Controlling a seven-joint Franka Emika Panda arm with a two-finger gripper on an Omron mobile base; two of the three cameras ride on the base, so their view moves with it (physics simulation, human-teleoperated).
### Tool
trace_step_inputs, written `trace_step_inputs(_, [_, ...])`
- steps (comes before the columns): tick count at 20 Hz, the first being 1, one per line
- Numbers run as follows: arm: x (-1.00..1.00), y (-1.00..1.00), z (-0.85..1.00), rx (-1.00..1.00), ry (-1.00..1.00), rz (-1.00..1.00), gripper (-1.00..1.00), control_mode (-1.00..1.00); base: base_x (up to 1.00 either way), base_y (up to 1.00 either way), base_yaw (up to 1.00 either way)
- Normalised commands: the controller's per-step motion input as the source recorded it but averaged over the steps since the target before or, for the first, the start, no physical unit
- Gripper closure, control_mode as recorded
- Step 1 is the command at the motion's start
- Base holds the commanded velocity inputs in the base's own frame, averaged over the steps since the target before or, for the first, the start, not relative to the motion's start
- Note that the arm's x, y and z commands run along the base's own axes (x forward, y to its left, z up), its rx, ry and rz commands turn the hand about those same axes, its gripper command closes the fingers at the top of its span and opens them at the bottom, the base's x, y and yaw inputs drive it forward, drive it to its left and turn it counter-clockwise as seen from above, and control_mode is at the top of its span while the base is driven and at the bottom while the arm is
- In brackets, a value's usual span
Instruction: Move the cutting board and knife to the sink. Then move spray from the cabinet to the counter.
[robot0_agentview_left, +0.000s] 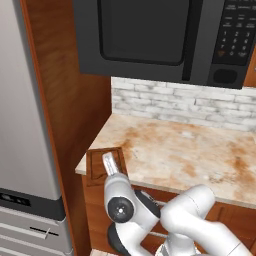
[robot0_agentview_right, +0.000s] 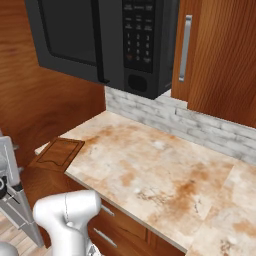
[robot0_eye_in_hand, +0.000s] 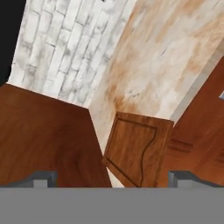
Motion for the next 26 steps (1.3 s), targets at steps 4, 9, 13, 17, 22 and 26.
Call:
trace_step_inputs(4, [0.00,0.00,-0.34,0.07,-0.07,0.00,-1.00,-1.00,0.00,0.00,0.00])
trace_step_inputs(9, [0.00,0.00,-0.44,0.11,-0.16,0.00,-1.00,-1.00,0.00,0.00,0.00])
trace_step_inputs(13, [0.00,0.00,-0.47,0.16,-0.17,0.00,-1.00,-1.00,0.00,0.00,0.00])
trace_step_inputs(17, [0.00,0.00,-0.46,0.18,-0.14,0.00,-1.00,-1.00,0.00,0.00,0.00])
trace_step_inputs(22, [0.00,0.00,-0.38,0.24,-0.02,0.00,-1.00,-1.00,0.00,0.00,0.00])
trace_step_inputs(26, [0.00,0.01,-0.41,0.21,0.00,0.00,-1.00,-1.00,0.00,0.00,0.00])
